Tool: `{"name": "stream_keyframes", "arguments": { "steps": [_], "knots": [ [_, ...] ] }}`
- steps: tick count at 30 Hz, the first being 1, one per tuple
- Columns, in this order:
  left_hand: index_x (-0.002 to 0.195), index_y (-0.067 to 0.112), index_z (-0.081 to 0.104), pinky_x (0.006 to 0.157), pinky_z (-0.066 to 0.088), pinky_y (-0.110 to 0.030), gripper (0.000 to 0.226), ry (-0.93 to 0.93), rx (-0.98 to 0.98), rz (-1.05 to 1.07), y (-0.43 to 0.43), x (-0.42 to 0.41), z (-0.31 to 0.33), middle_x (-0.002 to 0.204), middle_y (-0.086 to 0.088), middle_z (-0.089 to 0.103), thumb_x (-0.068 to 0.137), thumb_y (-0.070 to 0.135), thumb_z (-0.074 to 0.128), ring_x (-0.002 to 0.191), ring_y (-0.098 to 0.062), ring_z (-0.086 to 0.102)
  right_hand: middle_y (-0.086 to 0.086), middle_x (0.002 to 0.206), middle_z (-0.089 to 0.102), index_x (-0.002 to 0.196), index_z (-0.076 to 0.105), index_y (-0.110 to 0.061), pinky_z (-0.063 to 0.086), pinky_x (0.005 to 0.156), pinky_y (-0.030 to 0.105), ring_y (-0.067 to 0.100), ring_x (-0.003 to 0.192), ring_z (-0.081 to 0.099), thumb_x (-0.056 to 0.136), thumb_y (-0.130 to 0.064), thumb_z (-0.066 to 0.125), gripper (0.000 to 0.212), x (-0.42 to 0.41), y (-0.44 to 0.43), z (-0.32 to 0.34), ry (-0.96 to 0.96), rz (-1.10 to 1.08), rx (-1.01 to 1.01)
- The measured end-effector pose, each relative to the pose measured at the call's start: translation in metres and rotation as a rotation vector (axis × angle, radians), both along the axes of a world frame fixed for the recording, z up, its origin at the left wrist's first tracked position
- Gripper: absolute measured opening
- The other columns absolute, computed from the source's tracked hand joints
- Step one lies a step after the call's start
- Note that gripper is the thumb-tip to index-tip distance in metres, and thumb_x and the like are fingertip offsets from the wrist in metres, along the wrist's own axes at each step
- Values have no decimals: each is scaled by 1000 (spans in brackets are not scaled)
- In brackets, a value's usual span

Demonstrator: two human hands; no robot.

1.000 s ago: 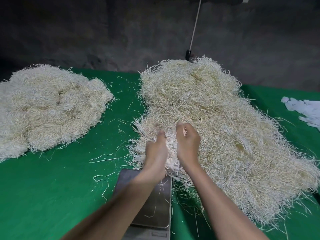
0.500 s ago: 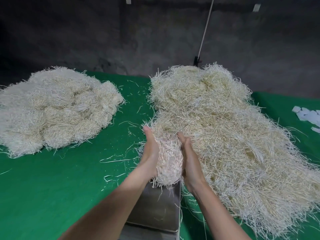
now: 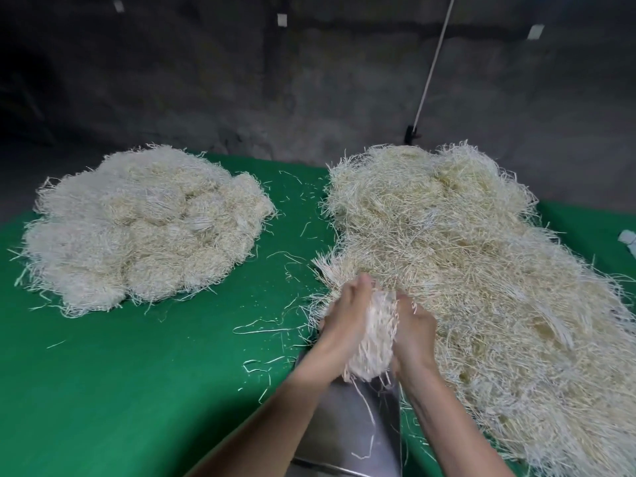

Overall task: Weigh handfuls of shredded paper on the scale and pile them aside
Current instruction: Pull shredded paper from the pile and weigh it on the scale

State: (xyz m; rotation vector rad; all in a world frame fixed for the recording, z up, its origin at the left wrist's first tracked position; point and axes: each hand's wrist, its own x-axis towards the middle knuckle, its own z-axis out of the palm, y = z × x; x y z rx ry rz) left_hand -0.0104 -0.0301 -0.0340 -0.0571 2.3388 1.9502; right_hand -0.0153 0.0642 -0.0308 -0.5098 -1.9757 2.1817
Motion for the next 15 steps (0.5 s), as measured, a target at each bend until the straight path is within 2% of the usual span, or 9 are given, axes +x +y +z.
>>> {"name": "stream_keyframes", "arguments": {
  "steps": [1,3,4,6,9,10,11,13,15],
  "knots": [
    [140,41,33,114,16,-41,101,-27,138,10,-7,-1,-8,144,17,38,59,98,16,133,-5,29,-1,48,56,73,52,-7,39,35,16,13,35,55,100,-25,44,34,-4,0,3,-76,-32,-189],
    [136,55,34,115,16,-44,94,-61,382,15,-20,6,-21,149,21,32,53,100,32,136,-2,28,9,64,66,87,56,-2,48,38,23,17,45,65,100,-29,45,31,-9,-3,5,-161,-73,-413],
    [135,52,38,114,23,-47,94,-70,502,23,-22,10,-27,145,18,41,52,97,44,133,-5,37,9,66,68,92,57,-1,50,41,26,19,51,68,100,-30,45,32,-11,-8,3,-167,-52,-419],
    [132,32,49,104,41,-45,95,-72,633,145,-16,10,-36,126,6,63,53,83,64,117,-13,58,3,71,70,98,61,-3,53,51,25,17,63,70,100,-33,43,35,-9,-24,-5,-147,38,-246],
    [101,13,65,83,52,-32,54,-64,547,387,-21,-7,-33,87,-1,70,76,61,61,85,-16,66,-11,104,53,111,52,-25,41,80,15,8,101,51,100,-38,37,23,0,-37,-18,-32,106,81],
    [88,13,66,70,49,-27,45,-53,495,420,-29,-12,-32,71,-1,61,80,57,57,69,-15,59,-18,111,50,110,49,-31,37,84,12,5,110,46,98,-41,40,18,3,-35,-19,21,130,130],
    [82,13,65,63,44,-26,43,-26,451,409,-38,-15,-32,65,-4,52,81,55,54,63,-15,51,-21,118,49,111,49,-36,38,91,17,5,118,43,94,-49,43,23,5,-33,-20,74,164,144],
    [90,10,69,65,46,-33,42,30,377,266,-53,-19,-31,74,-6,59,86,48,51,66,-21,54,-32,131,41,124,42,-51,35,106,35,4,127,39,80,-73,43,49,5,-32,-24,113,266,164],
    [94,10,71,69,52,-41,40,114,249,126,-60,-19,-27,80,-3,71,87,45,52,71,-28,64,-37,130,41,132,41,-47,37,106,41,4,126,43,73,-85,36,70,7,-43,-26,141,347,350]
  ]
}}
